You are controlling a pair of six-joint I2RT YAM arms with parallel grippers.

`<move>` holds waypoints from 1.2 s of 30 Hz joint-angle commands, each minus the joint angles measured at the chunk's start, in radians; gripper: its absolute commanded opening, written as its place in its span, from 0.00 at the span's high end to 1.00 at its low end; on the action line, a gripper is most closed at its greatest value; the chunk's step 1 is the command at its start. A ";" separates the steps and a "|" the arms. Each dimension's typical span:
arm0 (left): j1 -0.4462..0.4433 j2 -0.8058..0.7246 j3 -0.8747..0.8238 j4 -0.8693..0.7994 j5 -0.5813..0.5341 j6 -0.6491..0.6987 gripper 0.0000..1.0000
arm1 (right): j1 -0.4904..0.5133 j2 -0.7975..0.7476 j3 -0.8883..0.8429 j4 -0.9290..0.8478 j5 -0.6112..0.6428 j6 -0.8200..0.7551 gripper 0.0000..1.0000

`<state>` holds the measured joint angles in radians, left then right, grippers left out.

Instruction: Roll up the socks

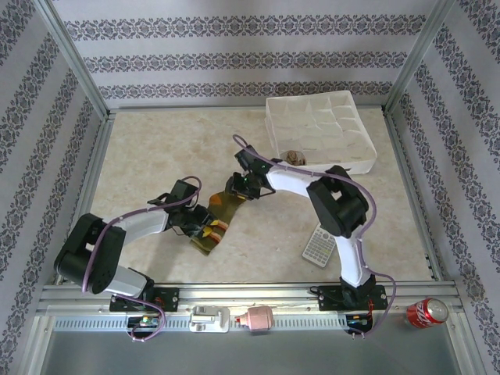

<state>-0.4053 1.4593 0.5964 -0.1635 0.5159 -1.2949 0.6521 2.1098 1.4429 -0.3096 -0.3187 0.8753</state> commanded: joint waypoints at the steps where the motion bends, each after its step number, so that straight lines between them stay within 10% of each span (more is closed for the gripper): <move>1: -0.064 0.071 -0.002 0.057 -0.008 -0.126 0.64 | -0.058 0.108 0.112 -0.095 -0.056 -0.060 0.58; 10: -0.123 0.044 0.106 0.009 -0.103 -0.194 0.49 | -0.101 0.176 0.383 -0.254 -0.183 -0.291 0.56; 19: -0.043 -0.246 0.064 -0.089 -0.141 -0.239 0.46 | -0.042 -0.529 -0.298 0.292 0.067 -0.651 0.47; 24: 0.088 -0.390 -0.002 -0.268 -0.095 -0.111 0.50 | 0.137 -0.776 -0.725 0.504 0.140 -1.102 0.15; 36: 0.114 -0.366 -0.123 -0.211 0.007 -0.057 0.52 | 0.389 -0.626 -0.762 0.402 0.304 -1.446 0.19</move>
<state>-0.2989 1.0729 0.4686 -0.3927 0.4866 -1.3834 1.0138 1.4311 0.6495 0.0620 -0.1017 -0.4496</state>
